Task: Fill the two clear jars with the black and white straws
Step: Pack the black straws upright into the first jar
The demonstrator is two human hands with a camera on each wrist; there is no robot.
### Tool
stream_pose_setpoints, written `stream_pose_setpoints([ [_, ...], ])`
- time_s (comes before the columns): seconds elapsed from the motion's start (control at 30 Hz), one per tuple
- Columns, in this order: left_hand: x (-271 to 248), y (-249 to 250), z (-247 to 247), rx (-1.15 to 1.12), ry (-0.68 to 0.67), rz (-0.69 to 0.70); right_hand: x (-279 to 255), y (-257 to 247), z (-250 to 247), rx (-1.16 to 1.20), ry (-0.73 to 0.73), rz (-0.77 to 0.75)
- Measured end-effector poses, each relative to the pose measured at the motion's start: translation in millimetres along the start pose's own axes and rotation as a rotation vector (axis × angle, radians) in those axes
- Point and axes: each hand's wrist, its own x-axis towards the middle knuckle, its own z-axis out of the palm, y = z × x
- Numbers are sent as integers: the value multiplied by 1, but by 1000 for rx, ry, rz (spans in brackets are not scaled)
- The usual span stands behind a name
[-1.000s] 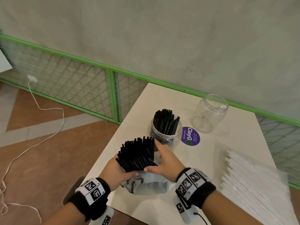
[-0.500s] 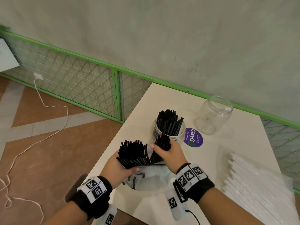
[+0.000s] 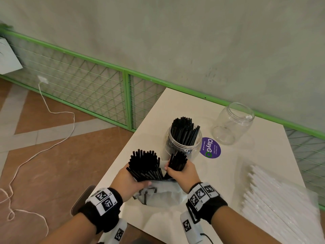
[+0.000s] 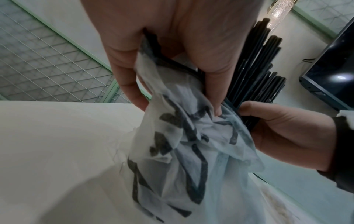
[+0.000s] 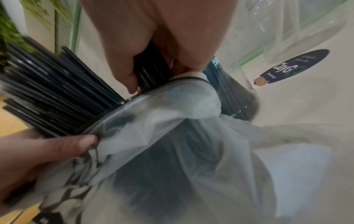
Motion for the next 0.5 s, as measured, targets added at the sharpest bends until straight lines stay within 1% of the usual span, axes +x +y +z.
stream_pose_setpoints([
  [0.13, 1, 1, 0, 0, 3, 11, 2, 1, 1, -19, 7, 18],
  [0.23, 3, 0, -1, 7, 15, 7, 3, -13, -4, 27, 25, -12],
  [0.33, 4, 1, -2, 25, 8, 13, 1, -41, -17, 68, 79, -83],
  [0.5, 6, 2, -3, 25, 2, 14, 0, -94, -53, 101, 165, -214],
])
